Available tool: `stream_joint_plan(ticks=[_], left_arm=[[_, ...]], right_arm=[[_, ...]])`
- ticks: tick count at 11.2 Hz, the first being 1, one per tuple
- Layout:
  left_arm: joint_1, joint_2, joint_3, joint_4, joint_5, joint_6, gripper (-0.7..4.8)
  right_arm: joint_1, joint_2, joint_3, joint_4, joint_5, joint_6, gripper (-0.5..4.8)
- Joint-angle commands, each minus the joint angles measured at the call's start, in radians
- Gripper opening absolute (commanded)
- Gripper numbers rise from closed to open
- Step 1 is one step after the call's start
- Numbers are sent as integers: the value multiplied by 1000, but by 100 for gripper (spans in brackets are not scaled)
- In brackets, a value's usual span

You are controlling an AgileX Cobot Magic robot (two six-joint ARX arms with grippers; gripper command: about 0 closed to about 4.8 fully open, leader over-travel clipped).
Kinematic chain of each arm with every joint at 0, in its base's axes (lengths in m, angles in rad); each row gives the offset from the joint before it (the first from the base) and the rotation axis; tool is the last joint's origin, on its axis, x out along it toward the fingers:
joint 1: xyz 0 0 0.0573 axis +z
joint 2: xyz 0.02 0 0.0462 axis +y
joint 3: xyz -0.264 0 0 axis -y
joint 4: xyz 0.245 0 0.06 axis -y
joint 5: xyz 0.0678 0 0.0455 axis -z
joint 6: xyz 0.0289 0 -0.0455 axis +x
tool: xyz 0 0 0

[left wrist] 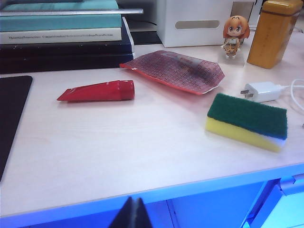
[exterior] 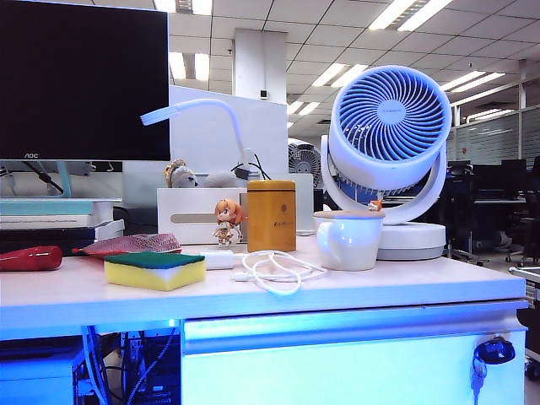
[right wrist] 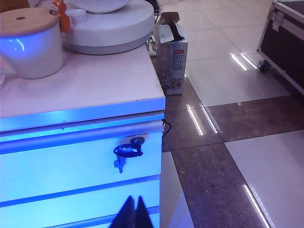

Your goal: Open the drawer, place the cleaning sponge inside, then close the drawer.

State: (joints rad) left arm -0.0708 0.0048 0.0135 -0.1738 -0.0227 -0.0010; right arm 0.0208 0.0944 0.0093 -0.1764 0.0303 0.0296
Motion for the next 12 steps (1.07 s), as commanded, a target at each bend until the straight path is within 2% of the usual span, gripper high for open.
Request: stream_joint_plan(ticks=[1,3,4,5,6,10,12], left_arm=[[-1,-2,-9,-13,1,-3,-5],[-1,-2,-7,-5,-2,-65,-5],[-1,-2,4,45,0,-87,-5],[-2,-2,65,119,1,-197,-5],[-1,0,154,108,2,-224,-5],[-1,130,411,55,-39,-169,-5],[-1,368,628,2,-52,-117,-5]], right_arm=[[1,0,-9,29,5,3,-6],[2,0,11,66,24,31,-6],[2,0,59,79,28,73,-6],[2,1,144,76,58,119,-6],[3,8,222,71,58,154,-6],[2,118,451,34,59,196,-6],[3,293,625,-37,56,317,-6]])
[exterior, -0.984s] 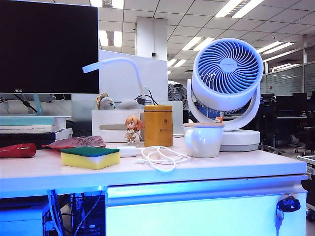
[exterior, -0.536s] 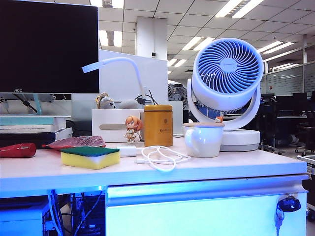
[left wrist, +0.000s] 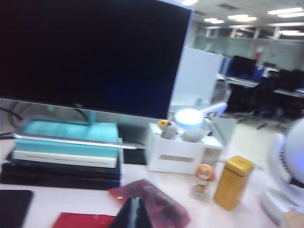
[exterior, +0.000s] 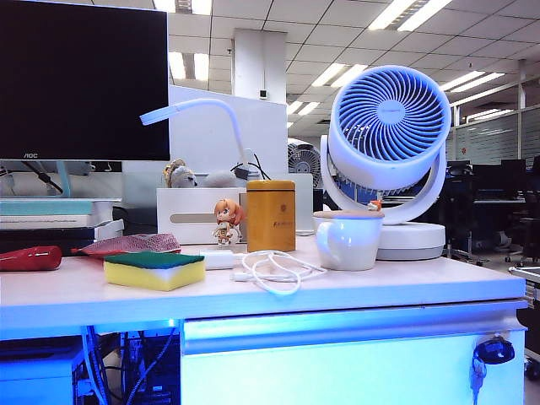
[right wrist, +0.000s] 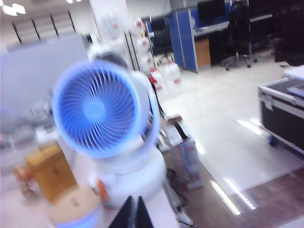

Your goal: Open the drawer, place the cleaning sponge inside, then close the drawer.

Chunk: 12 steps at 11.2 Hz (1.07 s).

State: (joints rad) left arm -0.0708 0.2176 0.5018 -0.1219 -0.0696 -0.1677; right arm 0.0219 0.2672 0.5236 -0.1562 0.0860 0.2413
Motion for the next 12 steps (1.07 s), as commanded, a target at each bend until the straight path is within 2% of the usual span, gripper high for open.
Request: stream_joint_plan(ticks=[1,2,3,4,5,7,8,9,10,12], left_arm=[[-2,305,296,-100,18,81,-5],[-4,482,495,-240,145,90,-5],[-64,655,663,-389,381,124,-5],[-103,678,684,-418,386,166,-5],[-221,722,705,-466,388,224,-5],[-306,743,705,-507,420,233,-5],[-391,751,705,-554,424,273,-5],[-447,756,705,-570,422,276,-5],[-455,756,705,-571,426,275,-5],[-455,756,705,-572,426,273,-5]], right_arm=[[2,238,193,-84,-48,220,-6],[2,368,238,-53,-185,389,-6],[2,521,248,21,-396,523,-6],[2,559,247,34,-452,544,-6],[2,649,247,32,-542,637,-6],[2,699,246,26,-565,680,-6],[2,737,240,27,-596,687,-6],[1,764,228,36,-621,703,-6],[2,784,185,105,-669,755,-6],[2,788,81,249,-684,803,-6]])
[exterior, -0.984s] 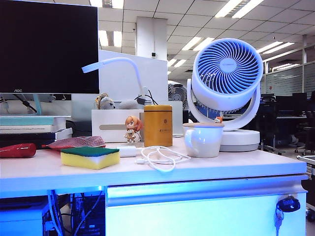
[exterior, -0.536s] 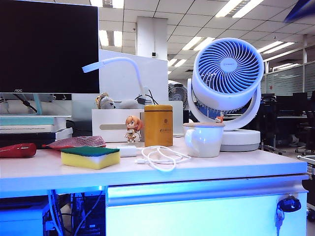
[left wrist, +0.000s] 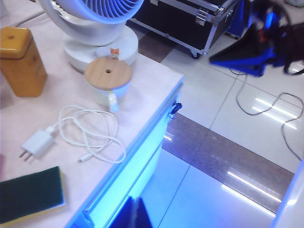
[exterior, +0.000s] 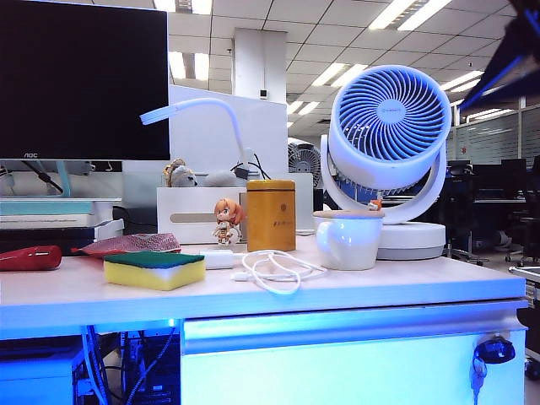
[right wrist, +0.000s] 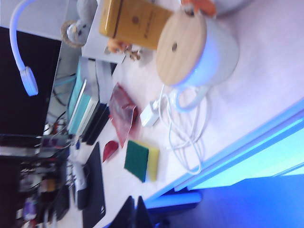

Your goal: Open the drawer, place the cleaning sponge inside, then close the drawer.

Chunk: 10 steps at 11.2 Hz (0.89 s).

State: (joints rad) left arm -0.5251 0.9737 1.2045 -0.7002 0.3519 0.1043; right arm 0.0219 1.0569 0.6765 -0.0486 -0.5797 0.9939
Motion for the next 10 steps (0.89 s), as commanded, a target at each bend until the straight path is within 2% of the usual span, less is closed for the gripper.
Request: stream_joint_plan(ticks=[1,4,7,8,9,10], left_arm=[[-1,0,3,7,11,1,-5],[-1,0,3,7,12,1,-5],[-1,0,3,7,12,1,-5],[-1,0,3,6,12,1,-5],[-1,0,3,7,12,1,-5],[-1,0,3,6,12,1,-5]], right_arm=[[1,-2,-149,248,-18,68,-6],[0,41,-348,574,-18,118,-5],[0,185,-383,673,-10,132,-5],[0,281,-383,761,-4,116,25],[0,327,-383,812,-16,92,110],[2,440,-383,862,-82,66,479]])
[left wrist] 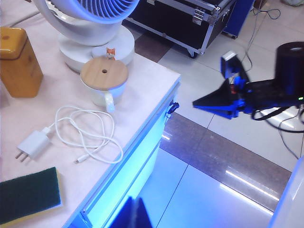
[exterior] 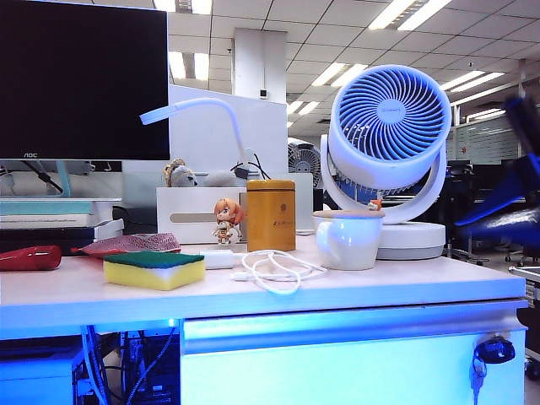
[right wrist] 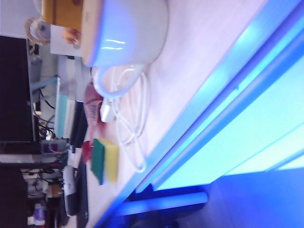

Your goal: Open the drawer, place the cleaning sponge inside, then close the drawer.

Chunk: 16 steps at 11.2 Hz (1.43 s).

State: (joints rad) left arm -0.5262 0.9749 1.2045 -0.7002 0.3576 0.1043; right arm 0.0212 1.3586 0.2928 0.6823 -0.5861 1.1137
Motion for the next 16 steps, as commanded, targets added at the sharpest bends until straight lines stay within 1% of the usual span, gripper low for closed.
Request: stream_joint_plan(ticks=[1,2,4,6,8,10,11,13,16], left_arm=[[0,-1,3,6,6,1,-5],[0,-1,3,6,6,1,-5],[0,-1,3,6,6,1,-5],[0,-1,3,6,6,1,-5],[0,-1,3,6,6,1,-5],[0,-1,3,6,6,1,-5],[0,-1,3,6,6,1,-5],[0,-1,3,6,6,1,-5],[0,-1,3,6,6,1,-5]], right_arm=[[2,178,-1,178,-103,-59,479],[2,259,-4,317,-123,-24,479],[2,416,-3,588,-92,77,479],[2,526,-2,706,-66,99,479],[1,591,8,726,-56,85,479],[2,649,59,730,-55,78,479],[2,686,124,728,-40,90,479],[2,735,161,728,-15,116,479],[1,813,201,728,6,117,479]])
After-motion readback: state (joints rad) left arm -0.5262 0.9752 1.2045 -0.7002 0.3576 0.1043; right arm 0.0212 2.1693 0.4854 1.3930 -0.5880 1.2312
